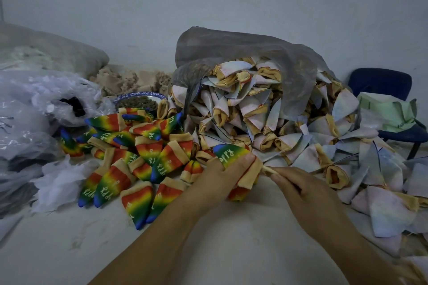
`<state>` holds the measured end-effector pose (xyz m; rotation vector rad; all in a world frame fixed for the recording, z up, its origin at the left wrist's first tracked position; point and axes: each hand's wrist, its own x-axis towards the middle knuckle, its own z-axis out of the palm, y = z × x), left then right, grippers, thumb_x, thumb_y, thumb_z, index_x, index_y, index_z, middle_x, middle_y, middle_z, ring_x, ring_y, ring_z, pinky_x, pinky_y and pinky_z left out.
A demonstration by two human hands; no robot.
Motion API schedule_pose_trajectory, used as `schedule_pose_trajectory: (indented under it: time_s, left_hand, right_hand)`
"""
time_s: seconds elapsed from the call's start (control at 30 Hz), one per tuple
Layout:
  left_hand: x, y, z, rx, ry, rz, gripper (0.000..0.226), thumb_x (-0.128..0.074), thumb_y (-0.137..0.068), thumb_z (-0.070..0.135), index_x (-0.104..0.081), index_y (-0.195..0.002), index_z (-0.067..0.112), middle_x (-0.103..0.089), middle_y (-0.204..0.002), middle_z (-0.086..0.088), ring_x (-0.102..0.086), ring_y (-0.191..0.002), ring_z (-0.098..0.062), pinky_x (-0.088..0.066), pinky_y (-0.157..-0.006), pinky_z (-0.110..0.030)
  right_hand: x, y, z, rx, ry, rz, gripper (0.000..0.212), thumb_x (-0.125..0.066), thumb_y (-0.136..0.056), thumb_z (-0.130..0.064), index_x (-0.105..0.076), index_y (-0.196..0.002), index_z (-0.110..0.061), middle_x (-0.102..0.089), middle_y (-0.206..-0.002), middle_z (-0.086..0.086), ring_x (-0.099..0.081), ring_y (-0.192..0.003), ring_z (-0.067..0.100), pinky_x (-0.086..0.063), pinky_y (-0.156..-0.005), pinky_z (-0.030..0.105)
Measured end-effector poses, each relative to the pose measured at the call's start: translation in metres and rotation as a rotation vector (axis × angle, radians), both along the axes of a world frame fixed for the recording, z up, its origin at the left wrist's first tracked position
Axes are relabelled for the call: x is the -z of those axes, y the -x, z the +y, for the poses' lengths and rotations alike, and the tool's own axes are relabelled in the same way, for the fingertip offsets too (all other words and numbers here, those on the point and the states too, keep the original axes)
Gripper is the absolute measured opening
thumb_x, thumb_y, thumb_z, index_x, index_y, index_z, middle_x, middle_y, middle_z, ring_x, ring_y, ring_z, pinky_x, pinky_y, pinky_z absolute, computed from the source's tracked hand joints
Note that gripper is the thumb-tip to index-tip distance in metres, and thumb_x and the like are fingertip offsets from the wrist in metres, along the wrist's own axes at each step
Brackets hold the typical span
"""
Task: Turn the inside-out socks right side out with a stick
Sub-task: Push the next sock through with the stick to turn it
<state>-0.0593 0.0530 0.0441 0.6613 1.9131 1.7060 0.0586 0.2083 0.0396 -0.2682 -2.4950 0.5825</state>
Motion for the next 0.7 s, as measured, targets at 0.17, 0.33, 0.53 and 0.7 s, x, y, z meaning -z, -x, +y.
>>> schedule_pose_trajectory:
  time_s: [0.17, 0.33, 0.53, 0.7]
  left_hand:
    - [-0.004, -0.004, -0.002, 0.021, 0.095, 0.129, 0.057, -0.041, -0.061, 0.088, -0.067, -0.074, 0.039, -0.064, -0.066, 0.024, -0.061, -0.064, 0.009, -0.046, -0.062, -0.015]
    - [-0.003, -0.01, 0.005, -0.143, 0.04, 0.257, 0.069, -0.029, -0.071, 0.08, -0.068, -0.063, 0.023, -0.063, -0.058, 0.01, -0.058, -0.054, -0.002, -0.041, -0.049, -0.012]
    - [0.008, -0.008, 0.012, -0.285, 0.001, 0.315, 0.071, -0.025, -0.089, 0.063, -0.067, -0.069, 0.008, -0.064, -0.064, -0.003, -0.058, -0.056, -0.005, -0.042, -0.055, -0.02]
    - [0.014, -0.001, 0.008, -0.226, -0.121, 0.13, 0.059, -0.033, -0.092, 0.066, -0.073, -0.097, 0.024, -0.073, -0.092, -0.003, -0.07, -0.091, -0.017, -0.054, -0.091, -0.035]
  right_hand:
    - [0.0, 0.001, -0.001, 0.038, -0.023, 0.062, 0.049, -0.032, -0.086, -0.055, -0.069, -0.107, -0.031, -0.056, -0.083, -0.022, -0.053, -0.076, 0.0, -0.038, -0.063, 0.015]
    - [0.005, 0.004, -0.013, 0.112, 0.007, 0.083, 0.046, -0.03, -0.088, -0.056, -0.066, -0.109, -0.039, -0.057, -0.084, -0.023, -0.05, -0.075, -0.003, -0.036, -0.061, 0.013]
    - [0.008, 0.009, -0.015, 0.076, 0.012, -0.034, 0.051, -0.028, -0.084, -0.061, -0.064, -0.114, -0.041, -0.058, -0.092, -0.023, -0.051, -0.082, -0.002, -0.041, -0.065, 0.017]
    - [0.004, 0.005, 0.007, 0.059, -0.075, -0.018, 0.048, -0.028, -0.087, -0.057, -0.066, -0.105, -0.034, -0.056, -0.076, -0.009, -0.053, -0.068, 0.008, -0.045, -0.057, 0.031]
